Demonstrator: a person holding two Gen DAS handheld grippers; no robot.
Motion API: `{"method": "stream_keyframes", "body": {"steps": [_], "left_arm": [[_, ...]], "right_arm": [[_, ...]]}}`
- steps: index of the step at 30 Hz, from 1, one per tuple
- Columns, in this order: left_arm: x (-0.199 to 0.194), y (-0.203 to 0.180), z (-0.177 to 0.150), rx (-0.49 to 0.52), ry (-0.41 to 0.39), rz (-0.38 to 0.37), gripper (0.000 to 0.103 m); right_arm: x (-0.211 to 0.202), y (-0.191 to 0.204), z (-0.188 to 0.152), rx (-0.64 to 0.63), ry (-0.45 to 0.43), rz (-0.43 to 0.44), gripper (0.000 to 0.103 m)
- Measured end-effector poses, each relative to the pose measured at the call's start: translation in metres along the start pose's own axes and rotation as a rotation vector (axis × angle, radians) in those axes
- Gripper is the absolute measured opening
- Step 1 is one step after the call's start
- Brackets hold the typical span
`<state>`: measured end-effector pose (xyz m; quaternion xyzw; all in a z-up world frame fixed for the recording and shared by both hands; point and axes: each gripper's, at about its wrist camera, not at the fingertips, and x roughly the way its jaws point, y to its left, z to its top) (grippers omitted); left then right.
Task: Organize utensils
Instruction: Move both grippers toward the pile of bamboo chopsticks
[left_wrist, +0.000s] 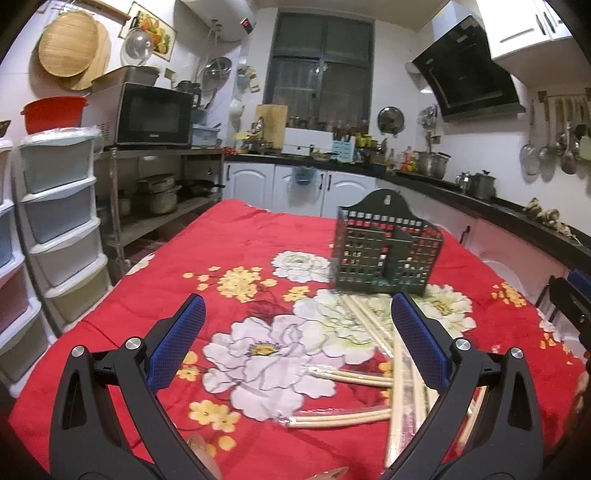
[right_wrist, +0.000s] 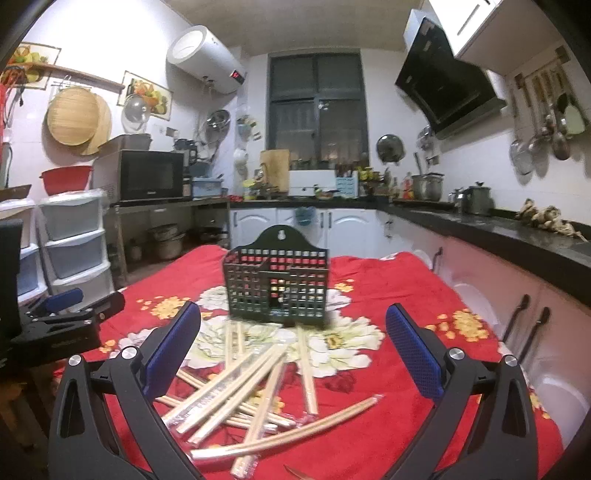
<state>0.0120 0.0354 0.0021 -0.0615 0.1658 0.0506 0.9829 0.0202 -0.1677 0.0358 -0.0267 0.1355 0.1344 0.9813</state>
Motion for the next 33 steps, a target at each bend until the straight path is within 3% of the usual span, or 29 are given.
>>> {"method": "stream_keyframes", "body": {"steps": [4,8,13,16,24,26,28,33], "left_arm": [[0.008,0.014,0.004,-0.049,0.038,-0.030,0.093],[0.016,0.020,0.008,-0.031,0.066,-0.023,0.093],[0.025,0.029,0.013,-0.049,0.094,-0.080,0.093],[0.038,0.033,0.015,-0.052,0.148,-0.070,0.093],[0.074,0.042,0.007,-0.089,0.328,-0.129,0.092],[0.080,0.044,0.002,-0.113,0.370,-0.159,0.086],[0.087,0.045,-0.003,-0.131,0.411,-0.179,0.081],[0.103,0.041,-0.016,-0.171,0.506,-0.237,0.065]], "right_arm": [[0.016,0.000,0.006,0.040,0.046,0.053,0.097],[0.037,0.001,0.013,0.032,0.085,0.085,0.097],[0.065,0.001,0.022,0.037,0.123,0.108,0.097],[0.087,-0.003,0.028,0.033,0.172,0.112,0.097],[0.145,-0.021,0.030,0.049,0.328,0.108,0.097],[0.162,-0.025,0.026,0.028,0.361,0.089,0.093],[0.177,-0.027,0.022,0.008,0.400,0.083,0.076],[0.210,-0.024,0.009,-0.052,0.512,0.103,0.062]]}}
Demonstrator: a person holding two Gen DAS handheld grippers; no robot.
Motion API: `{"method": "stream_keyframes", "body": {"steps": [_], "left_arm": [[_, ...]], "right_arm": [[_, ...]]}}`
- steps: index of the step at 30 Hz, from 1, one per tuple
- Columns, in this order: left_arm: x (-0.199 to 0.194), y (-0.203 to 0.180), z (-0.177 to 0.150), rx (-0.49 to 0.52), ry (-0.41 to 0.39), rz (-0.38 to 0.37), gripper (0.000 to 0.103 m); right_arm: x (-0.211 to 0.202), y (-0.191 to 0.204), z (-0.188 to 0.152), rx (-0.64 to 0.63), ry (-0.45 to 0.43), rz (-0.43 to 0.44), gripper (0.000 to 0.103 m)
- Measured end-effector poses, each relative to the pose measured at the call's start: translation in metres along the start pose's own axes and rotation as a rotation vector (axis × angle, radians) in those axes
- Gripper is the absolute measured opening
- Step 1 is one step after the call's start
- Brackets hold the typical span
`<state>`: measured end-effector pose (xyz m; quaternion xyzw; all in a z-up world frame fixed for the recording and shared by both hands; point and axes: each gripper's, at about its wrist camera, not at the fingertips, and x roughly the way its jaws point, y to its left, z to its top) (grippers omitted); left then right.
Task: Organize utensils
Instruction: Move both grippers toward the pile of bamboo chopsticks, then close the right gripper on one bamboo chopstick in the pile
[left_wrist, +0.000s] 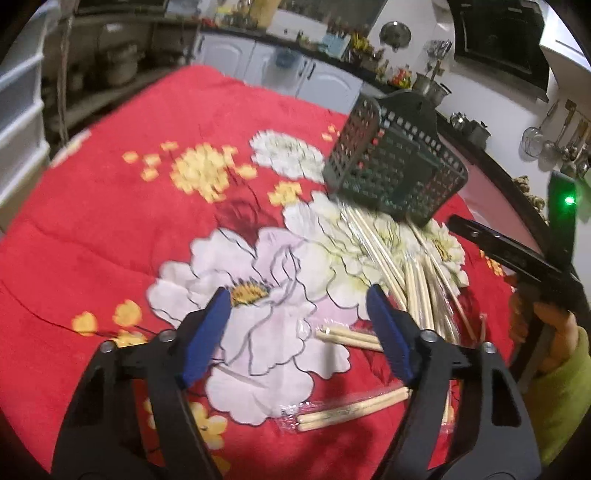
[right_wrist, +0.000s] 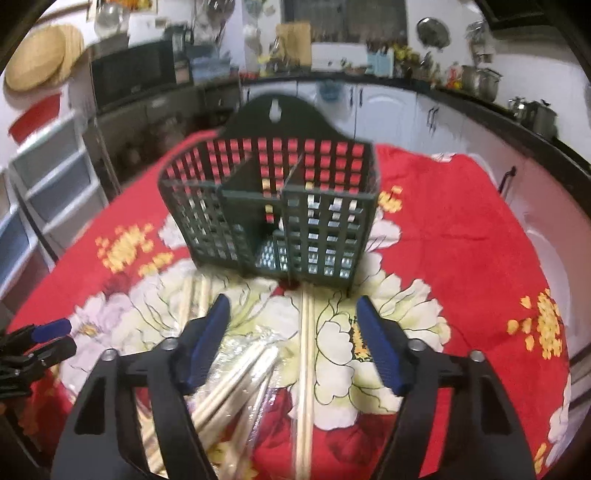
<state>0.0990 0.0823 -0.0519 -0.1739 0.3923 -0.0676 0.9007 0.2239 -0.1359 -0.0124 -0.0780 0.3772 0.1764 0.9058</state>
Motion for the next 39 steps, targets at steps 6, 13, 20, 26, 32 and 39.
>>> {"method": "stream_keyframes", "body": {"steps": [6,13,20,26,32,39], "left_arm": [[0.016,0.007,0.002,-0.042,0.066,-0.022,0.063],[0.023,0.001,-0.002,-0.027,0.100,-0.055,0.040],[0.031,-0.005,-0.007,-0.010,0.118,-0.076,0.032],[0.035,-0.003,-0.008,-0.008,0.117,-0.070,0.016],[0.032,0.000,-0.008,-0.002,0.110,-0.075,0.004],[0.020,0.003,0.002,0.000,0.067,-0.111,0.003]], "right_arm": [[0.026,0.003,0.003,-0.044,0.058,-0.023,0.058],[0.052,0.002,0.005,-0.045,0.106,-0.043,0.053],[0.069,0.001,0.007,-0.026,0.135,-0.049,0.053],[0.076,-0.005,0.012,0.017,0.168,-0.035,0.048],[0.086,-0.009,0.015,0.032,0.203,-0.028,0.038],[0.084,-0.030,0.015,0.072,0.209,-0.009,0.010]]}}
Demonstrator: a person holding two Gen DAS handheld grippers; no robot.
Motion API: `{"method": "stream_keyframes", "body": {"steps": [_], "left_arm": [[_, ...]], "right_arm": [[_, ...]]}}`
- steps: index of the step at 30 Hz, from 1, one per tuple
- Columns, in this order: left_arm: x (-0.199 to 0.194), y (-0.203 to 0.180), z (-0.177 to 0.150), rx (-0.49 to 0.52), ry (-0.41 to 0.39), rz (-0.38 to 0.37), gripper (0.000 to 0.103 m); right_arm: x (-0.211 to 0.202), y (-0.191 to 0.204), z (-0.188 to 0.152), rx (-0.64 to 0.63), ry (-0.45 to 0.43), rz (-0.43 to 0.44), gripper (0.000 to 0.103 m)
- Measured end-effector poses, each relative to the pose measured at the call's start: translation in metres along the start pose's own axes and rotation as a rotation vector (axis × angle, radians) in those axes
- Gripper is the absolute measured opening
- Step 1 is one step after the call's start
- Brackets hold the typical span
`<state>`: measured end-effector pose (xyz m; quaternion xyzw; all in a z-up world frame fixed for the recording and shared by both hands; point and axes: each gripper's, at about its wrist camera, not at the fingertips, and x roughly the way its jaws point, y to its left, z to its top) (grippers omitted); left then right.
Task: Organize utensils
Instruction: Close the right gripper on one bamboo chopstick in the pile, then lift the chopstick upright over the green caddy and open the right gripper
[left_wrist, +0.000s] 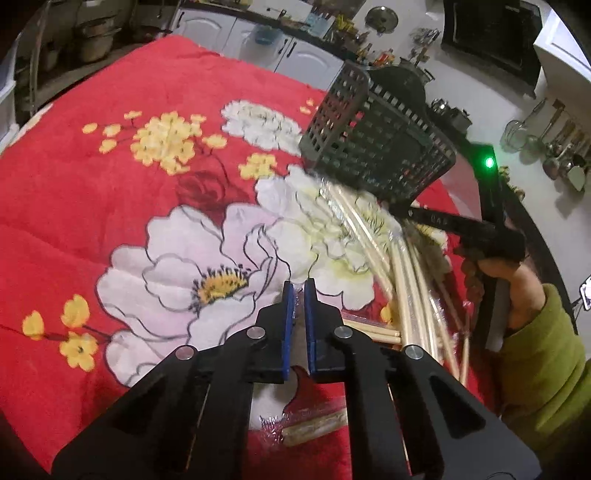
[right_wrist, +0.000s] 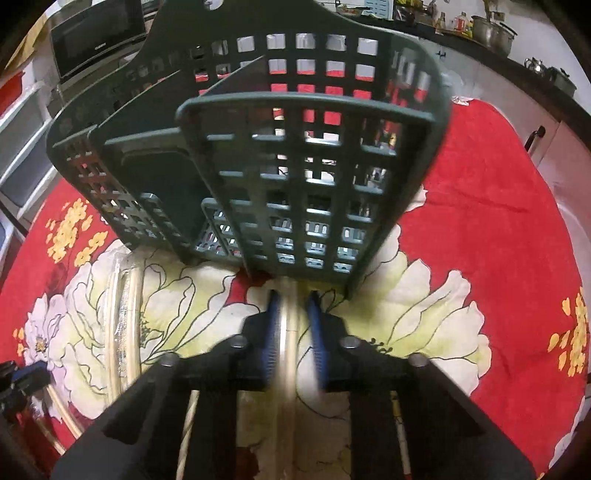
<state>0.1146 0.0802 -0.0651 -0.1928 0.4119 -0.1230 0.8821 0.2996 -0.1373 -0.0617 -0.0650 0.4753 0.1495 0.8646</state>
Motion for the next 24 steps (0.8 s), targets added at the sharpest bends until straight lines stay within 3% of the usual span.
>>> {"method": "stream_keyframes", "body": {"steps": [6,18,24], "left_arm": [[-0.011,0.001,0.014,-0.002,-0.045,0.001,0.002],[-0.040,0.004,0.061,0.034,-0.173,0.055,0.000],[-0.050,0.011,0.086,0.042,-0.215,0.102,0.000]], "right_arm": [[-0.019,-0.014,-0.010,-0.001,-0.020,0.049,0.006],[-0.097,-0.015,-0.009,-0.078,-0.198,0.132,0.006],[-0.135,0.019,0.012,-0.095,-0.295,0.177,0.006]]}}
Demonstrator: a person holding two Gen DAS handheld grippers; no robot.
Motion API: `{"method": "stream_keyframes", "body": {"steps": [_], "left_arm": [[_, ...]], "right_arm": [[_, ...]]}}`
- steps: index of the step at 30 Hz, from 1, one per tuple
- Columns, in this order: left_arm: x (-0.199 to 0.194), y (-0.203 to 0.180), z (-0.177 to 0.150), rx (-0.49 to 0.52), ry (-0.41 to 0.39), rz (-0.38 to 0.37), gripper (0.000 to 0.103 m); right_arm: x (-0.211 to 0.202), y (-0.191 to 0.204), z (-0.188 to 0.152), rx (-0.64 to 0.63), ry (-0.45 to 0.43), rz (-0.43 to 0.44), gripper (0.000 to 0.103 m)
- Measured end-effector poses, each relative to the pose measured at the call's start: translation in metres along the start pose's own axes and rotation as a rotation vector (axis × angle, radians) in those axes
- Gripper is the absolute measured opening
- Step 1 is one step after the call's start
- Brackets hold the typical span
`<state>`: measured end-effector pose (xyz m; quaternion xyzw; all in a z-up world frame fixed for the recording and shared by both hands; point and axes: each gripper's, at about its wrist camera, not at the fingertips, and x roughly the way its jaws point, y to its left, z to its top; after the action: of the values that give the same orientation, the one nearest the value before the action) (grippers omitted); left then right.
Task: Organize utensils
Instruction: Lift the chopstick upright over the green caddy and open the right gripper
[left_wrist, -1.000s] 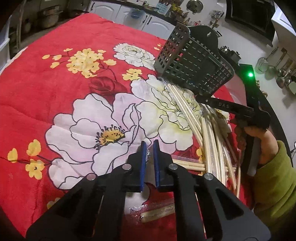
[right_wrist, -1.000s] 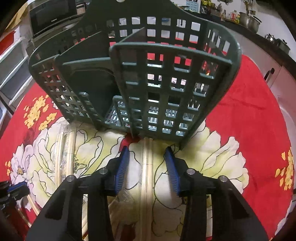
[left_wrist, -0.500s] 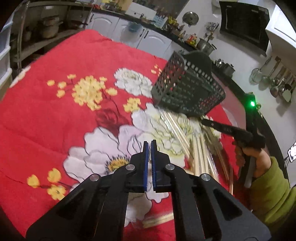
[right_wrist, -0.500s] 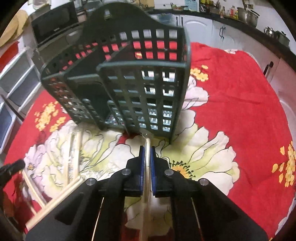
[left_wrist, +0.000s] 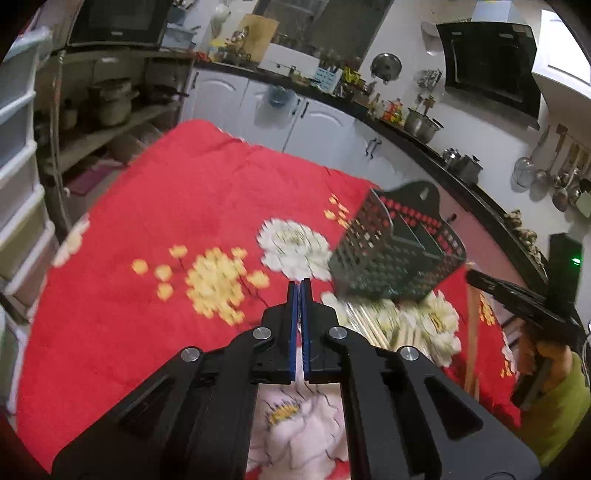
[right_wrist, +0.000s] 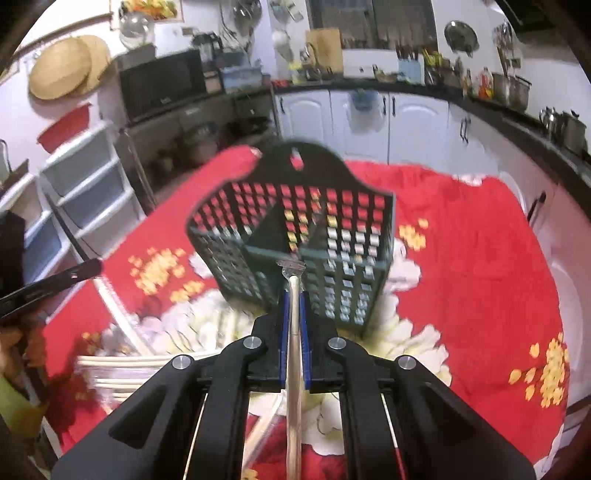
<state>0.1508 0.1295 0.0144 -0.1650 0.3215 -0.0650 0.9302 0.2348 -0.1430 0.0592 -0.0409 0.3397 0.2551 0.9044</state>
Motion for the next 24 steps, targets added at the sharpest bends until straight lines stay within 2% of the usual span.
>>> {"method": "stream_keyframes", "body": {"steps": [1,8,16,24], "left_arm": [[-0.002,0.001,0.003,0.002,-0.006,0.002,0.000],[-0.025,-0.005,0.030,0.032,-0.077,0.005,0.000],[-0.049,-0.038,0.058,0.088,-0.145,-0.081,0.000],[-0.078,-0.086,0.084,0.195,-0.250,-0.169,0.000]], "right_arm": [[0.005,0.010,0.002,-0.005,-0.015,0.003,0.006],[-0.029,0.026,0.025,-0.038,-0.132,0.029,0.006],[-0.062,0.037,0.045,-0.056,-0.247,0.035,0.006],[-0.087,0.038,0.060,-0.073,-0.344,0.005,0.006]]}}
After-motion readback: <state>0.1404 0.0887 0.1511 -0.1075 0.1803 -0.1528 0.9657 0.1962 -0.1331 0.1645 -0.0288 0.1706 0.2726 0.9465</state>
